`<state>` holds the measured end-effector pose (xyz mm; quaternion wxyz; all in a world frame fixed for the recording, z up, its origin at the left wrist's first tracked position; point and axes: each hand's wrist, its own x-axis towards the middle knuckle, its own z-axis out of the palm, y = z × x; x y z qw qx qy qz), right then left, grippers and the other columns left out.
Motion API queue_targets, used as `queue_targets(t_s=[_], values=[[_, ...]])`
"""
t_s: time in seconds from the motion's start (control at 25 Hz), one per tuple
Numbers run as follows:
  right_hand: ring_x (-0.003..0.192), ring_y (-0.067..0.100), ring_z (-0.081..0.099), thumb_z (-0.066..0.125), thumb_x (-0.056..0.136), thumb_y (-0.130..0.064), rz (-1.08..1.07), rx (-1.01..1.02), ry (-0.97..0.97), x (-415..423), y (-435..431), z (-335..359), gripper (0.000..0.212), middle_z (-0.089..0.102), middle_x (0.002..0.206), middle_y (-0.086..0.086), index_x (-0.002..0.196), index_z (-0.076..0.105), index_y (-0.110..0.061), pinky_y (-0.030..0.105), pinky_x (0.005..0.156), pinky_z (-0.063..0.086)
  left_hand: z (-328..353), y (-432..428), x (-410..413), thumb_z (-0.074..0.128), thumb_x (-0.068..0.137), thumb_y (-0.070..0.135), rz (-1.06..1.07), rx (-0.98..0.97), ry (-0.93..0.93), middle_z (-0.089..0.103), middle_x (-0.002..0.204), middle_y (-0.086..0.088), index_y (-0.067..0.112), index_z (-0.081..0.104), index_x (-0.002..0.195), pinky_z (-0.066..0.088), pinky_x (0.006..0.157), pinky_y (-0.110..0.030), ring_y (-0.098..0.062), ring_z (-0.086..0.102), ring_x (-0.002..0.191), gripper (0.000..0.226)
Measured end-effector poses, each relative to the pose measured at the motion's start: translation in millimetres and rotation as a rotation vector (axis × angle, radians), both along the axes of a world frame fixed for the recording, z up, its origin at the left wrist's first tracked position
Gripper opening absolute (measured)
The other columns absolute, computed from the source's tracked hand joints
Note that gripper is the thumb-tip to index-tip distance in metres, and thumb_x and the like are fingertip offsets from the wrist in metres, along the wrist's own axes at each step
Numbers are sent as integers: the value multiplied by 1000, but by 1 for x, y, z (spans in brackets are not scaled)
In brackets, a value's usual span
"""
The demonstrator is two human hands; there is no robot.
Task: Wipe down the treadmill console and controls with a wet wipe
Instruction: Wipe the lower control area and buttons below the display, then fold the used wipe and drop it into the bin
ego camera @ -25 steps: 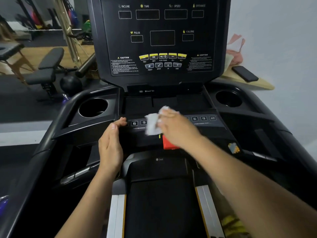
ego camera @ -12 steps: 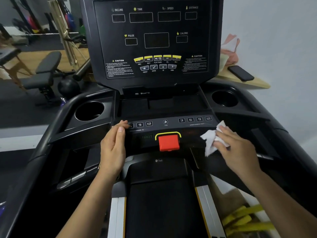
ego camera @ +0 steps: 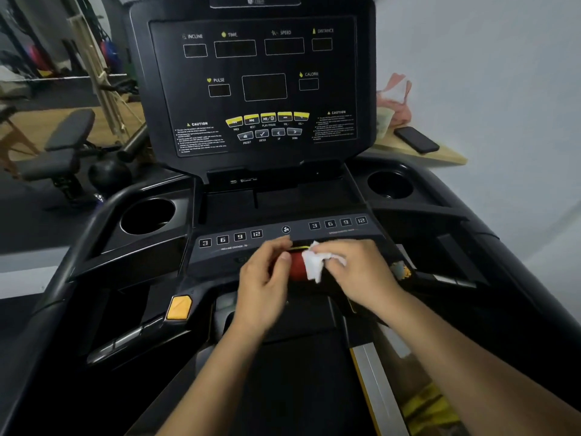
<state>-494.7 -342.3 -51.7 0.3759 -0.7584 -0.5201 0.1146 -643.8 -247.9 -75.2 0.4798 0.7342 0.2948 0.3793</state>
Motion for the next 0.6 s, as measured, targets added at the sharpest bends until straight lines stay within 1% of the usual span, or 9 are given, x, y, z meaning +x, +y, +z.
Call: queue_targets(t_s=[0.08,0.16,0.2,0.28,0.32,0.4,0.44,0.52,0.6], values=[[99,14,67,61,92,-24,33,77,491,-5,-5,19,17,73,103,-2,104,73,-27,34,89,53,16,2,-5,45,98,3,-60,-172,-52,71,110,2,15,67,111,51,89,-27,-12,65,107,29],[110,28,64,56,94,-34,203,83,1076,-15,-3,31,30,69,115,12,116,67,-16,39,91,52,36,-2,-10,45,92,14,-160,-355,-130,72,107,-4,17,68,111,54,78,-27,-16,67,99,30],[117,32,60,52,96,-37,262,59,1236,-20,-1,34,40,64,123,17,122,63,-9,43,97,49,43,-4,-14,46,90,25,-205,-427,-152,71,110,-5,19,69,111,55,80,-30,-17,67,102,32],[126,36,51,43,99,-47,357,1,1366,-30,4,36,56,55,133,23,131,55,-3,50,108,39,54,-7,-22,49,88,50,-241,-484,-123,70,118,-4,24,71,111,53,93,-43,-21,64,113,42],[129,39,48,38,99,-51,380,-1,1415,-34,6,35,62,52,136,26,133,52,-1,52,110,35,58,-8,-25,53,87,54,-240,-482,-97,71,114,-3,25,73,108,53,93,-49,-21,66,110,41],[132,43,42,34,99,-56,390,37,1544,-36,9,32,69,44,141,29,137,47,1,57,112,29,64,-9,-30,65,88,38,-167,-441,-64,75,95,-1,23,75,91,58,83,-55,-19,72,91,18],[134,44,39,33,98,-59,392,61,1597,-36,7,30,72,41,144,29,139,44,-1,59,112,26,65,-9,-32,67,89,28,-103,-424,-69,75,86,0,21,74,84,60,77,-51,-17,72,80,11],[134,42,40,30,93,-68,372,89,1665,-36,0,27,80,43,145,25,141,44,-5,60,112,26,64,-3,-35,68,90,21,-20,-408,-93,69,73,-5,15,71,78,57,67,-39,-16,65,68,14],[126,37,51,40,92,-63,243,125,1501,-35,-10,23,72,55,135,21,136,51,-7,57,105,38,60,2,-34,67,91,22,-20,-414,-88,61,69,-18,10,67,81,54,69,-37,-20,60,67,16]])
